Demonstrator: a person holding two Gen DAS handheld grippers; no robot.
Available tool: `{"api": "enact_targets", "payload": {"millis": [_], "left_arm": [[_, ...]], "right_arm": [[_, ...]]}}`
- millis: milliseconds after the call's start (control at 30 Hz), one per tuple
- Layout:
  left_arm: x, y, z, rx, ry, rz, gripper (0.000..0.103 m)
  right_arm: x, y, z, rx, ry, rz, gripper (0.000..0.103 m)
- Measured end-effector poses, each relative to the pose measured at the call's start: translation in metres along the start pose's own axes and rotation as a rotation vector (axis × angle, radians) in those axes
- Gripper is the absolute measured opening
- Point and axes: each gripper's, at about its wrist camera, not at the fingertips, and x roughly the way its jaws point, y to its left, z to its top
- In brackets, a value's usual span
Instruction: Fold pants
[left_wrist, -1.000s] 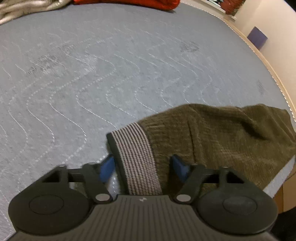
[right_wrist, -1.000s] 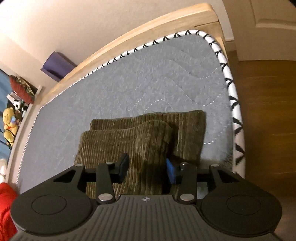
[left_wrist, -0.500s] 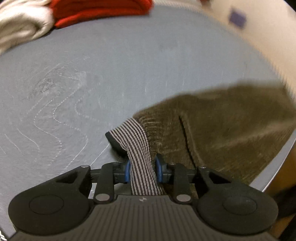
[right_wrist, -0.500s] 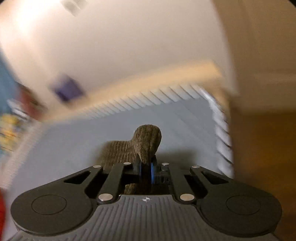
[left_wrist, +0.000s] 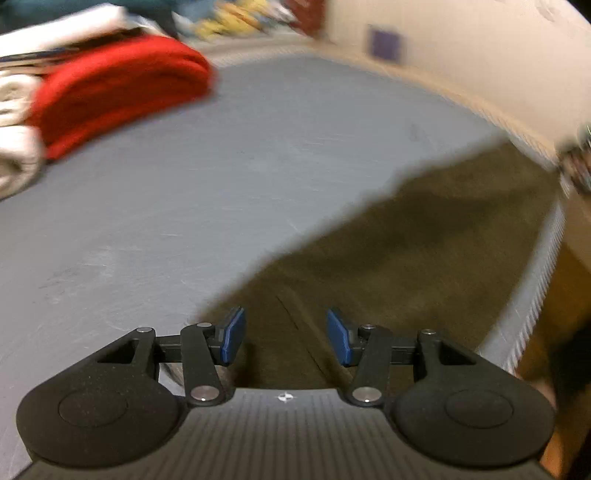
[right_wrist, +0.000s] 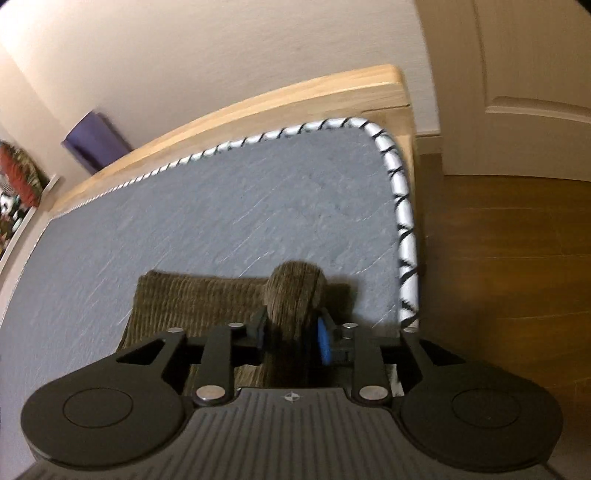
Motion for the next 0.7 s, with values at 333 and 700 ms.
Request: {"api": "enact_targets", "payload": {"millis": [333, 700], "left_arm": [[0.024, -0.015, 0.001, 0.113, 0.097, 0.119, 0.058], [0.05, -0.014, 0.052, -0.072, -0.023, 0.019, 0.059]], "right_arm": [[-0.036, 0.044, -0.006, -0.15, -0.139, 0.142, 0.043], [-0.057, 0.212, -0.184, -0.866, 0.415, 0.637, 0.052]]}}
